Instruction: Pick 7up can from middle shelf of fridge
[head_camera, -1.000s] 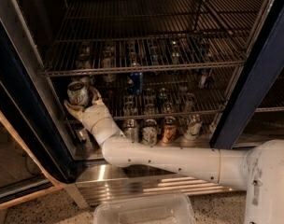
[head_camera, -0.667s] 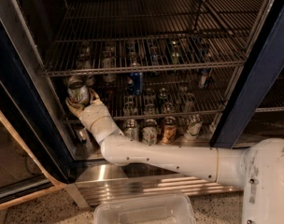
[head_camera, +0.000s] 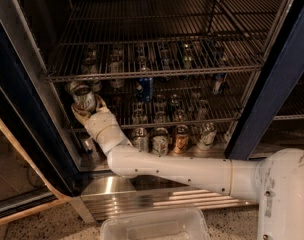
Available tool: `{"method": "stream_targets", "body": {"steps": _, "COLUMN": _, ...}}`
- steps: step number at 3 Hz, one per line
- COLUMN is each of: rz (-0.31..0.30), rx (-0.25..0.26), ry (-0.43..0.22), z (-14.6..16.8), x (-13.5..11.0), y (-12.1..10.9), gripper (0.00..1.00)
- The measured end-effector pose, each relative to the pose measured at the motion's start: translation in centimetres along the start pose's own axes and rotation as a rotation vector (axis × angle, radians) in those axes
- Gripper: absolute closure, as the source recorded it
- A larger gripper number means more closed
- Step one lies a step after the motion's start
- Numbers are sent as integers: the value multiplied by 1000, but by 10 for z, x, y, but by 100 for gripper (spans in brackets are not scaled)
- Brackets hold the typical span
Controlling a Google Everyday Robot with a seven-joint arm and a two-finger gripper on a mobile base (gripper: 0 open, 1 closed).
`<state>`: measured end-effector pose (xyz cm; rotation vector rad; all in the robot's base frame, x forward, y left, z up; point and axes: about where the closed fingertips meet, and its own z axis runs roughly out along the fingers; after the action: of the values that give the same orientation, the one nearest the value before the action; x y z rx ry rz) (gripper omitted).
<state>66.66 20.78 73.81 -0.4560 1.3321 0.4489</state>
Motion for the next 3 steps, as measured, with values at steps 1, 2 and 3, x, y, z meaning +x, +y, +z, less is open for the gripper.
{"method": "stream_targets", "body": {"steps": 1, "rz": 0, "rx": 0, "ry": 0, "z": 0, "x": 0, "y": 0, "gripper": 100}}
{"method": "stream_targets", "body": {"steps": 2, "rz": -12, "rx": 6, "ry": -19, "z": -6, "x": -5, "y": 1, "gripper": 100}}
{"method": "stream_targets", "body": {"steps": 3, "rz": -70, "rx": 11, "ry": -34, "z": -24, "x": -23, "y": 2, "gripper": 100}}
